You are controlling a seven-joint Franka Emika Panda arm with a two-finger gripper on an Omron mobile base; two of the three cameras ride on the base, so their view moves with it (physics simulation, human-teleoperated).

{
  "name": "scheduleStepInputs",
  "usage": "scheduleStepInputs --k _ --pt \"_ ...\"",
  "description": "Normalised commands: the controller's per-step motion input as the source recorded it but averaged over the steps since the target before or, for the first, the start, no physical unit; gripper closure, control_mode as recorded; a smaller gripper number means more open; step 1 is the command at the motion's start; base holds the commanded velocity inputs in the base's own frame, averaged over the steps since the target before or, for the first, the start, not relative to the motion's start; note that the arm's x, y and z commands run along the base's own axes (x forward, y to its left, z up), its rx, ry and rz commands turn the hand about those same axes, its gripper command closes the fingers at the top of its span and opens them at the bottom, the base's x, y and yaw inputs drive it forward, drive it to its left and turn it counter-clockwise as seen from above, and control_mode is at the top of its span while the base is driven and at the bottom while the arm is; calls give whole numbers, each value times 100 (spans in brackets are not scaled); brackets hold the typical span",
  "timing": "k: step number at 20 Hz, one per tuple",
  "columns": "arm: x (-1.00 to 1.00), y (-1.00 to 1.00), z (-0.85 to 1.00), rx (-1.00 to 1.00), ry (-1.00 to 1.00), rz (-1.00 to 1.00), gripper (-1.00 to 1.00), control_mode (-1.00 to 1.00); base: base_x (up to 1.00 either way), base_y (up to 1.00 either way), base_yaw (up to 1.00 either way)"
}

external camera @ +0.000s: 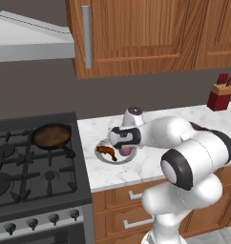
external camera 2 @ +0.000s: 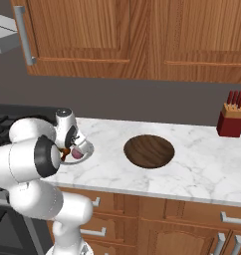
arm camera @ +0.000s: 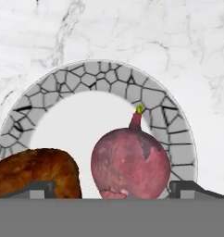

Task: Place the chicken drumstick on the plate and place the onion on the same plate.

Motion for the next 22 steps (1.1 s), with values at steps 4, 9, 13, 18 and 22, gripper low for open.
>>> scheduleStepInputs --k 4,9,13,18,22 --pt "-32 -2 46 0 -2 10 -100 -100 0 0 0" --pt "-51 -9 31 -2 -9 13 -100 -100 0 0 0" --pt "-62 -18 26 -5 -12 18 -100 -100 0 0 0" --pt "-68 -22 22 -11 -12 15 -100 -100 0 0 0" --pt "-71 -22 18 -12 -10 11 -100 -100 0 0 0"
